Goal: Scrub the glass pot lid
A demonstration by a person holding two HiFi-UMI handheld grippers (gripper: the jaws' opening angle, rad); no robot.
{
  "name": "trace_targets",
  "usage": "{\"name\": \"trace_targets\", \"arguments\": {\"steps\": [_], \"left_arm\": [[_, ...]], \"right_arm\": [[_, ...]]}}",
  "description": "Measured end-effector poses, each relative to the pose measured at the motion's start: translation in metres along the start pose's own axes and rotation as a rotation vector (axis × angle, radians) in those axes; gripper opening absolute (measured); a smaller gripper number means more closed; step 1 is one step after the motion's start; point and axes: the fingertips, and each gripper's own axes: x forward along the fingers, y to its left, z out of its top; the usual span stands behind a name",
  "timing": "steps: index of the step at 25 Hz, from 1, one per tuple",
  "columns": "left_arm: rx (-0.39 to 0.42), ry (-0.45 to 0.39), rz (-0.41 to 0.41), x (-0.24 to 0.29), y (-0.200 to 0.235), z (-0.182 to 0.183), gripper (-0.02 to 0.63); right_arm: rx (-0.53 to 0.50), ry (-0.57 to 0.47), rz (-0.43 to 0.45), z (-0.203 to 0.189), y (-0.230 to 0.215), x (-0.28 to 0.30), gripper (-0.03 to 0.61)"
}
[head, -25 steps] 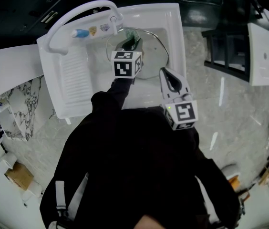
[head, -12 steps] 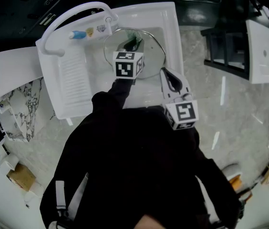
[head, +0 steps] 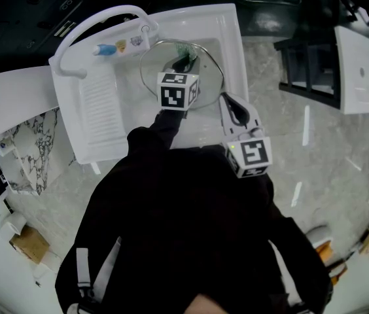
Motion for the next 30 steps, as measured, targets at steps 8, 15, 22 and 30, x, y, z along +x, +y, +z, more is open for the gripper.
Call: {"name": "trace_targets", "arguments": {"steps": [8, 15, 22, 30], "left_arm": [[0.005, 0.008, -0.024, 0.001, -0.014, -0.002, 0.063], [0.007, 0.016, -0.048, 0.004, -0.028, -0.004, 0.063], [0.0, 0.018, -0.049, 0.005, -0.038, -0.005, 0.063], [-0.017, 0.02, -0.063, 0.006, -0.051, -0.009, 0.063]], "right_arm": [[-0.004, 0.0, 0.009, 0.0, -0.002, -0.005, 0.002], [-0.004, -0.003, 0.008, -0.001, -0.007, -0.011, 0.002], [0.001, -0.003, 0.013, -0.002, -0.012, -0.018, 0.003], [0.0, -0.001, 0.02, -0.005, -0.015, -0.021, 0.002]]}}
